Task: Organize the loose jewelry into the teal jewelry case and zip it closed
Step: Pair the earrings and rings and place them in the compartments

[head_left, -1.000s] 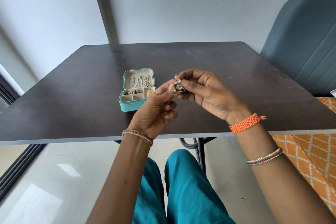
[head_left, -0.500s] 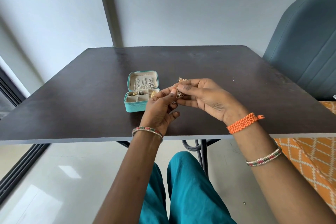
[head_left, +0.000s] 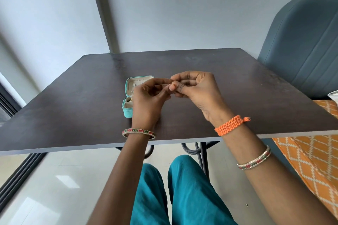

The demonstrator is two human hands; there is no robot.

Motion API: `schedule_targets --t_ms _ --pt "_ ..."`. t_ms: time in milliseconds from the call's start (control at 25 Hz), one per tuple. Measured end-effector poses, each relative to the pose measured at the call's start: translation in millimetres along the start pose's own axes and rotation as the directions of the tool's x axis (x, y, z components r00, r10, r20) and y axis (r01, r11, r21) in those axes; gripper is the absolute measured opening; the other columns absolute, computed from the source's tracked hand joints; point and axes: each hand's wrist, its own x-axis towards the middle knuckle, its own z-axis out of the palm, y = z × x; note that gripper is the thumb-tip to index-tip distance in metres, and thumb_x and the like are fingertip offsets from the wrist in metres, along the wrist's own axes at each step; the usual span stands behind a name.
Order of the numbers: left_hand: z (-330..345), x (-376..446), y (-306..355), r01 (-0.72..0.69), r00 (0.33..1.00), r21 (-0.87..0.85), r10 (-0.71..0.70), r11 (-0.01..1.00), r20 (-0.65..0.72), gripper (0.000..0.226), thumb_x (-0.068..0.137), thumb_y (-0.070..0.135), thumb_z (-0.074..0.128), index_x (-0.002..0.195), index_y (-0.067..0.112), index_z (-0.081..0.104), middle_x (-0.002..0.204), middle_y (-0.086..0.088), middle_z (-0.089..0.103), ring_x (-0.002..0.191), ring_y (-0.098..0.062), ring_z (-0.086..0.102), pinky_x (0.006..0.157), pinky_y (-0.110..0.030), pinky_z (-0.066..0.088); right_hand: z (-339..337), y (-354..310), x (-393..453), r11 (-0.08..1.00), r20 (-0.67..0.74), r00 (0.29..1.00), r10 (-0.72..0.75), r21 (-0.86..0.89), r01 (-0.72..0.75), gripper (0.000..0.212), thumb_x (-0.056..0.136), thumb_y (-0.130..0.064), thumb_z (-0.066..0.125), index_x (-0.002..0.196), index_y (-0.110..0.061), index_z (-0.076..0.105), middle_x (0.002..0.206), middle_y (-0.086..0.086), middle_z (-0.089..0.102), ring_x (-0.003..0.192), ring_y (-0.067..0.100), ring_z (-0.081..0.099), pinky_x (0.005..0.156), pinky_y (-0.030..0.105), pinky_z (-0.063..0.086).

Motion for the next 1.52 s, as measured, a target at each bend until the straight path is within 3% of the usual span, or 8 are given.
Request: schedule_targets --t_ms 240,520,720,920,1040,1160,1320,1520 --pt "-19 9 8 -0.015 0.997 0.092 0.009 0.996 0.071 0.013 0.075 0.003 0.073 0.086 0.007 0.066 0.079 -0.011 0.068 0.072 -0.016 0.066 0.069 -0.024 0.057 12 -1 3 0.999 -0.023 0.999 -0.047 -0.026 0.047 0.017 0.078 0.002 0.072 0.078 -0.013 0.063 0.07 0.005 0.07 0.065 0.01 0.069 0.06 0.023 0.055" --pt "-42 12 10 0.084 0.996 -0.016 -0.084 0.996 0.011 0.013 0.077 -0.001 0.068 0.09 0.003 0.067 0.078 -0.011 0.067 0.066 -0.008 0.066 0.064 -0.016 0.053 34 4 12 0.986 0.047 0.998 0.028 0.161 -0.036 0.011 0.081 0.006 0.067 0.078 -0.005 0.064 0.073 0.008 0.07 0.068 0.015 0.07 0.068 0.029 0.059" --pt "-54 18 -3 0.108 0.994 0.094 -0.109 0.99 0.003 0.013 0.08 -0.001 0.067 0.081 0.012 0.067 0.063 0.004 0.065 0.06 -0.005 0.061 0.061 -0.019 0.053 42 19 21 0.99 0.062 0.994 0.095 0.095 -0.1 0.007 0.085 0.0 0.065 0.083 -0.007 0.066 0.074 0.007 0.068 0.061 0.008 0.065 0.055 0.02 0.055" --pt "-62 15 -23 0.121 0.983 0.569 -0.018 0.813 -0.183 0.01 0.079 0.009 0.069 0.078 0.019 0.072 0.063 0.011 0.061 0.059 -0.001 0.054 0.06 -0.008 0.042 71 43 39 0.985 0.031 1.0 -0.001 -0.17 0.006 0.021 0.086 -0.004 0.063 0.073 -0.019 0.064 0.068 0.003 0.067 0.051 0.008 0.062 0.049 0.022 0.049" --pt "-62 4 -32 0.153 0.985 0.666 -0.062 0.73 -0.159 0.009 0.08 0.015 0.068 0.08 0.023 0.073 0.067 0.013 0.065 0.078 -0.009 0.061 0.086 -0.032 0.042 76 61 38 0.949 0.058 0.998 0.022 -0.314 -0.002 0.019 0.086 -0.01 0.065 0.071 -0.021 0.062 0.071 0.006 0.069 0.05 0.012 0.064 0.049 0.023 0.049" --pt "-66 1 -40 0.157 0.985 0.748 -0.043 0.645 -0.169 0.012 0.083 0.019 0.064 0.086 0.025 0.074 0.083 0.004 0.073 0.097 -0.014 0.059 0.083 -0.031 0.019 65 72 29 0.984 0.077 0.994 0.071 -0.166 -0.058 0.02 0.088 -0.006 0.064 0.071 -0.017 0.061 0.067 0.002 0.066 0.048 0.004 0.063 0.051 0.018 0.052" --pt "-70 1 -38 0.097 0.988 0.848 0.056 0.521 -0.147 0.02 0.083 0.012 0.061 0.09 0.024 0.075 0.087 0.0 0.073 0.104 -0.021 0.052 0.1 -0.042 0.02 62 75 24 0.997 0.092 0.993 0.08 0.007 -0.081 0.008 0.089 -0.002 0.061 0.082 -0.004 0.064 0.073 0.003 0.066 0.054 0.006 0.066 0.055 0.016 0.053" --pt "-68 0 -30 0.078 0.997 0.937 -0.029 0.341 -0.073 0.022 0.082 0.011 0.061 0.091 0.027 0.073 0.094 0.005 0.064 0.112 -0.02 0.041 0.101 -0.045 0.015 60 74 24 0.998 0.117 0.991 0.062 -0.026 -0.06 0.013 0.088 -0.003 0.062 0.078 -0.01 0.064 0.072 0.0 0.067 0.057 0.007 0.067 0.056 0.019 0.053"
